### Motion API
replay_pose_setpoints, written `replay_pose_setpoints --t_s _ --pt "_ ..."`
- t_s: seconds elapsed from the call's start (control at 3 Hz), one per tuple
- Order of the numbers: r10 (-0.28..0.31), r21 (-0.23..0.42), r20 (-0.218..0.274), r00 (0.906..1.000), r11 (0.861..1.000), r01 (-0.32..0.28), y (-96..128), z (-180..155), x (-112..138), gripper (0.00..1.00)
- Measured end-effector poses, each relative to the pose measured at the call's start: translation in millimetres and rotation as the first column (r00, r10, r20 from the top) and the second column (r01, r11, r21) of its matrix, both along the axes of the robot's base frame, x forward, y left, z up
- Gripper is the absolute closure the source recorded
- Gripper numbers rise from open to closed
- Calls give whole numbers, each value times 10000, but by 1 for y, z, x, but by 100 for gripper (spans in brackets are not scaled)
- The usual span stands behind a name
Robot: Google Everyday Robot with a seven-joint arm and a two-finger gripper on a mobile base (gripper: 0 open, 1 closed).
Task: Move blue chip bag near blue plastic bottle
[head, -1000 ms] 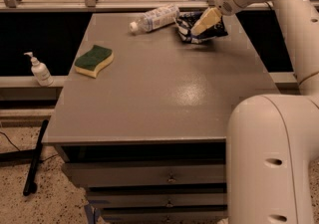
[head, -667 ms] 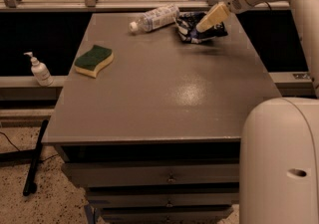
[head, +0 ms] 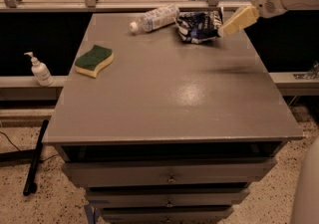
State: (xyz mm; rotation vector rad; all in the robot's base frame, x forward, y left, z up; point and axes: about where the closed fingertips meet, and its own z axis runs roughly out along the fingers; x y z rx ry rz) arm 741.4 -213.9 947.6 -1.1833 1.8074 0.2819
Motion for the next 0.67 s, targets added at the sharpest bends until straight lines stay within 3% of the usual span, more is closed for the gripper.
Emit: replay_pose_setpoints --t_s 0.33,0.67 --pt "487 522 132 9987 9974 -493 -38 6 -48 0" --pt "454 573 117 9989 9973 -460 -47 4 -54 0"
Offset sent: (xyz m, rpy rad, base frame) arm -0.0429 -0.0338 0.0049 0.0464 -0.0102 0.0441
